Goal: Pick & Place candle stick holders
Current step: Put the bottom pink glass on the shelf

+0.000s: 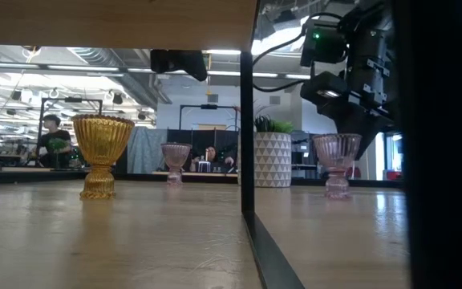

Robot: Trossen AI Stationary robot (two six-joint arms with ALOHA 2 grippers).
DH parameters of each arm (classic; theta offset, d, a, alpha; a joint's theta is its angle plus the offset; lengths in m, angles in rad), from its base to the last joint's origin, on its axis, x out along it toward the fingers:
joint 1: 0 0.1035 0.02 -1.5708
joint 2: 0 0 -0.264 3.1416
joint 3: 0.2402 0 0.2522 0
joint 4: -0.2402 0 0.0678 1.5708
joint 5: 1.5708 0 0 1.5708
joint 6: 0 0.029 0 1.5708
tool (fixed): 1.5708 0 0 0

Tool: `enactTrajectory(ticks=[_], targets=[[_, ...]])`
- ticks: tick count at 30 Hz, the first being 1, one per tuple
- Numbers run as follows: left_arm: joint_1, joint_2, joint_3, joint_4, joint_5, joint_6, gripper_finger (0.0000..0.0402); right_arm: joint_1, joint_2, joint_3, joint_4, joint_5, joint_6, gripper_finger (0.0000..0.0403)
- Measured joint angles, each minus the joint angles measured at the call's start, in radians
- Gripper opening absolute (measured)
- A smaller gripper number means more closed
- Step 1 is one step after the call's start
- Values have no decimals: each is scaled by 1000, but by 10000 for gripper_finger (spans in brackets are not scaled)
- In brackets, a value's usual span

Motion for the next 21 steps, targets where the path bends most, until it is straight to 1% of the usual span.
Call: enactTrajectory(ticks=[3, 5, 8, 11, 16, 21], targets=[[0, 0, 0, 0, 0, 1, 1, 0, 0, 0, 1, -11, -1, 39], [0, 0, 0, 0, 0, 4, 1, 0, 0, 0, 1, -16, -9, 27], [0, 0, 0, -3, 0, 8, 1, 0, 0, 0, 0, -19, -12, 23], [0, 0, 0, -17, 0, 9, 1, 0, 0, 20, -44, -19, -24, 22], [0, 0, 0, -51, 0, 10, 1, 0, 0, 119, -154, -15, -74, 21], [2, -6, 0, -96, -2, 4, 1, 7, 0, 286, -298, 16, -129, 20]])
